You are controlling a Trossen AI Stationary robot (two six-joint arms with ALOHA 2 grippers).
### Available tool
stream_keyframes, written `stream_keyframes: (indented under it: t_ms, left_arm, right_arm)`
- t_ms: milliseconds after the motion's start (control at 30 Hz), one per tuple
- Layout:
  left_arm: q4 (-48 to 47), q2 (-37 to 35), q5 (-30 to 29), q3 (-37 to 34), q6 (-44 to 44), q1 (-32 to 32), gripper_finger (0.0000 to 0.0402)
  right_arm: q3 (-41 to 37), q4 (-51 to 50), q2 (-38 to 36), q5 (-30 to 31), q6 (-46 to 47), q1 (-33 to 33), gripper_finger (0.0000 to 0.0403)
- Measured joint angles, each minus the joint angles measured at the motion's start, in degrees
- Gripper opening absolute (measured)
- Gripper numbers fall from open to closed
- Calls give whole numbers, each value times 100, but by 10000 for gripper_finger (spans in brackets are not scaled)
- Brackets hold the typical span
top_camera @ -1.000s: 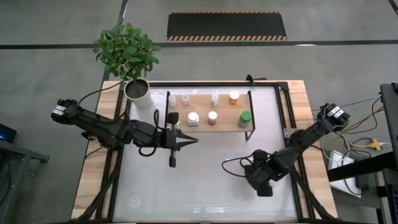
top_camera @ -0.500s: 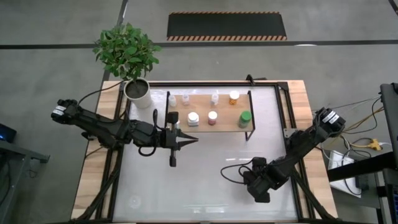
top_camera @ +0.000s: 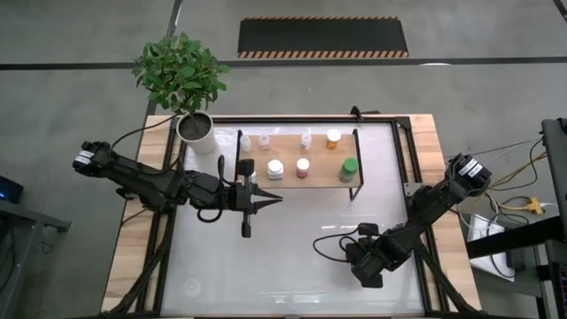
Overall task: Pick and place medicine bottles onto shelf by color
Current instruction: Put the transparent pill bottle on the shelf
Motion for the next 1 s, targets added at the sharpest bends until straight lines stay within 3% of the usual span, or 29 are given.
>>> stream_keyframes:
  t_ms: [167,267,600,800,1000]
  left_arm:
    - [-8,0,0,0,8,0,0]
    - [-22,-30,2,-2,122,-25,0]
    - [-52,-313,46,-394,146,-38,0]
    - [-39,-750,50,-707,154,-46,0]
    - [349,-1088,-25,-1157,423,-46,0]
  right_arm:
    - [204,-92,-30,-171,4,-17,133]
    - [617,-667,-37,-196,37,-87,137]
    - [3053,-2307,-46,-107,-435,-685,139]
    - [4417,-2708,-49,290,-1035,-1494,139]
    - [5353,-2790,55,290,-1959,-2670,139]
